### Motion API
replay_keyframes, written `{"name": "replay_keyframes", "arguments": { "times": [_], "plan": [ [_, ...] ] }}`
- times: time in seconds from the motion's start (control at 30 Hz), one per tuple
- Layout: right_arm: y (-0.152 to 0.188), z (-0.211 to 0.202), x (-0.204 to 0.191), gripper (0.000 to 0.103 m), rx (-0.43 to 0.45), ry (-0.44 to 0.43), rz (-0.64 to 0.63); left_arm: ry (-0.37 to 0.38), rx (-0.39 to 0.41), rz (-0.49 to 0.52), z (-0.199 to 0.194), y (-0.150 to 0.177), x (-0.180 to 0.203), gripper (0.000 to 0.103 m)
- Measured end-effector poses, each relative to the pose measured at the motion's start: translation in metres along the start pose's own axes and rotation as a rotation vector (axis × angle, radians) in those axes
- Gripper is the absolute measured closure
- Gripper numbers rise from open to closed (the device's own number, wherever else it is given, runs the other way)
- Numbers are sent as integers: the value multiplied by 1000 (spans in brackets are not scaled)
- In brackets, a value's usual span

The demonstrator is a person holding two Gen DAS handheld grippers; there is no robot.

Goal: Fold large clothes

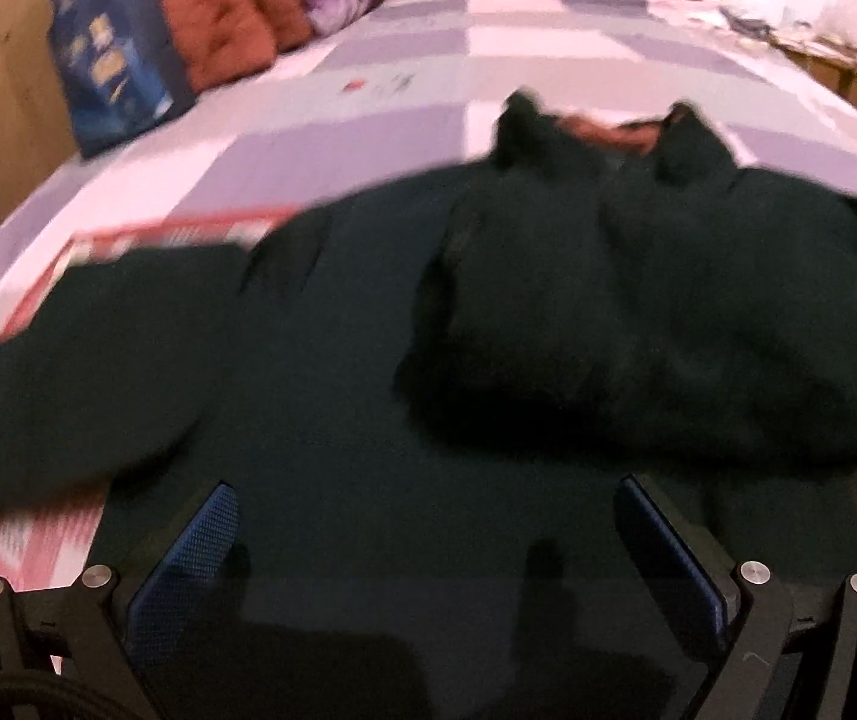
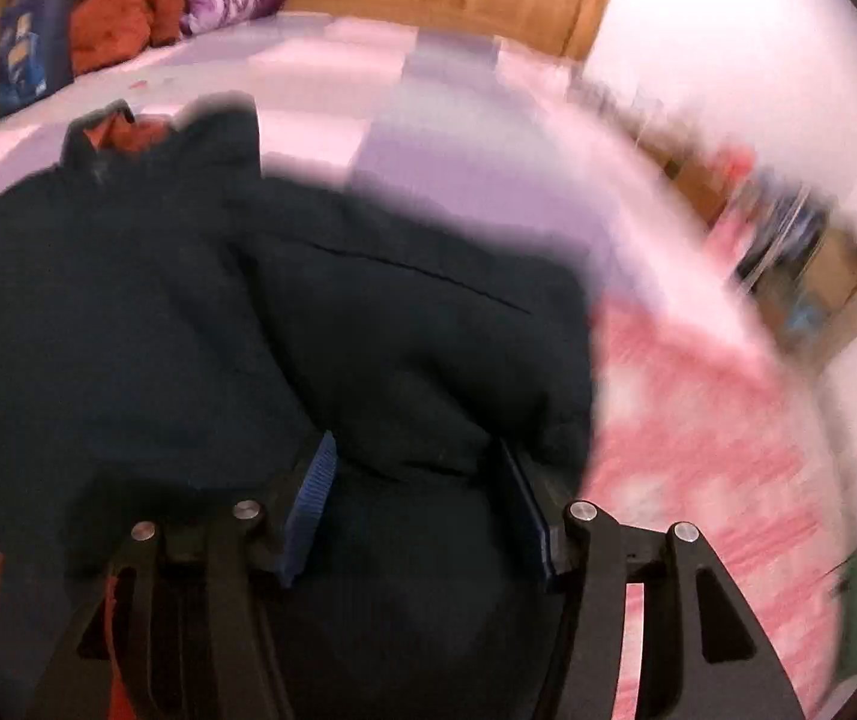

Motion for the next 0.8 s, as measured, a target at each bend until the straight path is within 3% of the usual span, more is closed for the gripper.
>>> {"name": "replay_keyframes", "arguments": {
  "times": [0.27,0.37,0.43,0.5,0.6,0.63,0.73,0.8],
  "plan": [
    [10,6,-7,44,94,50,1,140,31,48,29,-63,116,0],
    [10,12,-1,44,103,21,19,84,-39,44,62,-68,137,0],
    [13,16,1,44,109,-2,33,12,-79,4,89,-67,119,0],
    [15,18,7,44,111,-33,58,18,-56,-21,95,-65,93,0],
    [17,20,11,44,111,-66,77,-112,8,31,95,-63,56,0],
    [17,21,12,44,111,-73,82,-125,-8,7,100,-62,42,0],
    [17,22,10,44,115,-72,81,1,-62,-124,114,-53,1,0],
    [17,23,8,44,116,-67,76,-64,-18,-43,113,-46,14,0]
  ]
}}
Point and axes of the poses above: each gripper's, at about its wrist camera, not at the fingertips, and z roughly the way its jaws point, x to its right, y to its underside, the point moved 1 cm from there along z, roughly the way its jaws point, and after that the axes turned 3 degrees about -z, right-handed, at the moved point
